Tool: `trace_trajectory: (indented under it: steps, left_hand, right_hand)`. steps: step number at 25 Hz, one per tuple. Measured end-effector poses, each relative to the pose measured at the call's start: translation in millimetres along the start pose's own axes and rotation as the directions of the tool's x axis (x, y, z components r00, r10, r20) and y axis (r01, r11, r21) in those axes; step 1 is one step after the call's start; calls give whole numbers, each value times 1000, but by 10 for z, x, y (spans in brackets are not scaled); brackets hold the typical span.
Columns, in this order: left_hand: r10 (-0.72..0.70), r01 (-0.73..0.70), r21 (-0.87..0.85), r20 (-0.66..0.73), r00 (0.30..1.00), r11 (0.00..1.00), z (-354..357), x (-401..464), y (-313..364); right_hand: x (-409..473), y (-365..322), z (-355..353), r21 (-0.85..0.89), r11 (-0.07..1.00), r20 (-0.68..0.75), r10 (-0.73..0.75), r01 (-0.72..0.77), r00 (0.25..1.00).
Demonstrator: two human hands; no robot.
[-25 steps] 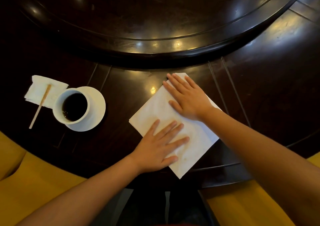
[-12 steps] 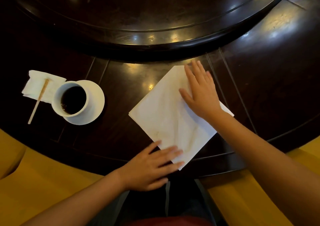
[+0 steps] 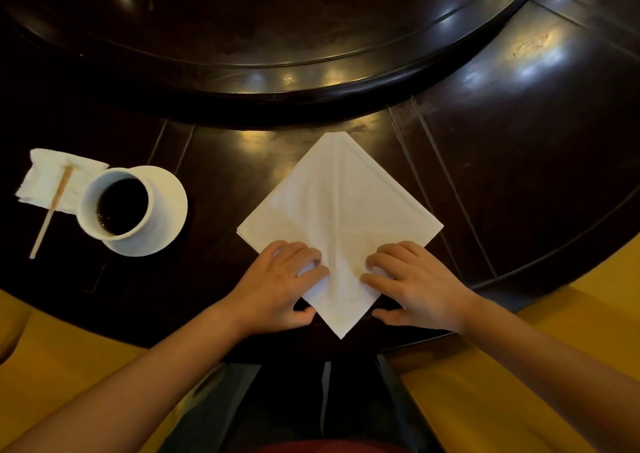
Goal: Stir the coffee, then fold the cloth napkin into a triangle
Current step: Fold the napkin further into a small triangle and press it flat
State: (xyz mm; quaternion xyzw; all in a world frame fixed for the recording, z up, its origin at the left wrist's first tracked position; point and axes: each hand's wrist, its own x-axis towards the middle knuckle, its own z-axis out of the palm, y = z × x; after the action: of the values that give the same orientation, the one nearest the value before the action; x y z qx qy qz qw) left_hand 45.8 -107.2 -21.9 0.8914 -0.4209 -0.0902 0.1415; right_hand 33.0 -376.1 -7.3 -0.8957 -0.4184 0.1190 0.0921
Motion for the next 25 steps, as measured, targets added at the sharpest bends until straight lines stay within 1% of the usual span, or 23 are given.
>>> trace_trajectory:
  steps: [4, 9, 11, 13, 16, 19, 20, 21, 22, 24, 25]
  left_hand:
    - [114, -113, 47, -14, 993, 993, -64, 71, -29]
    - [285, -284, 60, -24, 958, 957, -205, 25, -155]
    - [318, -317, 61, 1, 948, 946, -268, 17, -201]
    - [316, -318, 55, 47, 948, 946, -302, 0, -223]
    - [242, -246, 34, 95, 966, 969, -308, -5, -220]
    - [136, -138, 33, 69, 988, 990, -312, 65, -234]
    - [84, -84, -15, 63, 994, 996, -315, 94, -250]
    - [18, -11, -106, 64, 998, 994, -321, 122, -271]
    - [-70, 83, -218, 66, 995, 972, -330, 142, -296]
    - [-273, 273, -428, 63, 960, 862, -363, 151, -335]
    - [-360, 337, -504, 55, 931, 796, -395, 146, -350]
  right_hand:
    - [45, 60, -23, -31, 996, 6, -85, 85, 996]
    - [153, 138, -79, -66, 975, 13, -212, 212, 977]
    - [176, 176, -103, -63, 969, 47, -237, 240, 970]
    - [191, 205, -133, -35, 973, 66, -225, 228, 972]
    - [206, 194, -158, 12, 989, 19, -149, 149, 989]
    - [189, 138, -142, 95, 992, -64, -74, 80, 995]
    - [176, 117, -134, 163, 986, -98, -12, 28, 995]
    - [167, 93, -130, 266, 963, -138, 87, -48, 987]
    - [165, 68, -130, 393, 910, -173, 216, -133, 961]
    - [186, 36, -149, 607, 756, -207, 448, -244, 870]
    - [216, 34, -173, 668, 696, -217, 519, -262, 826]
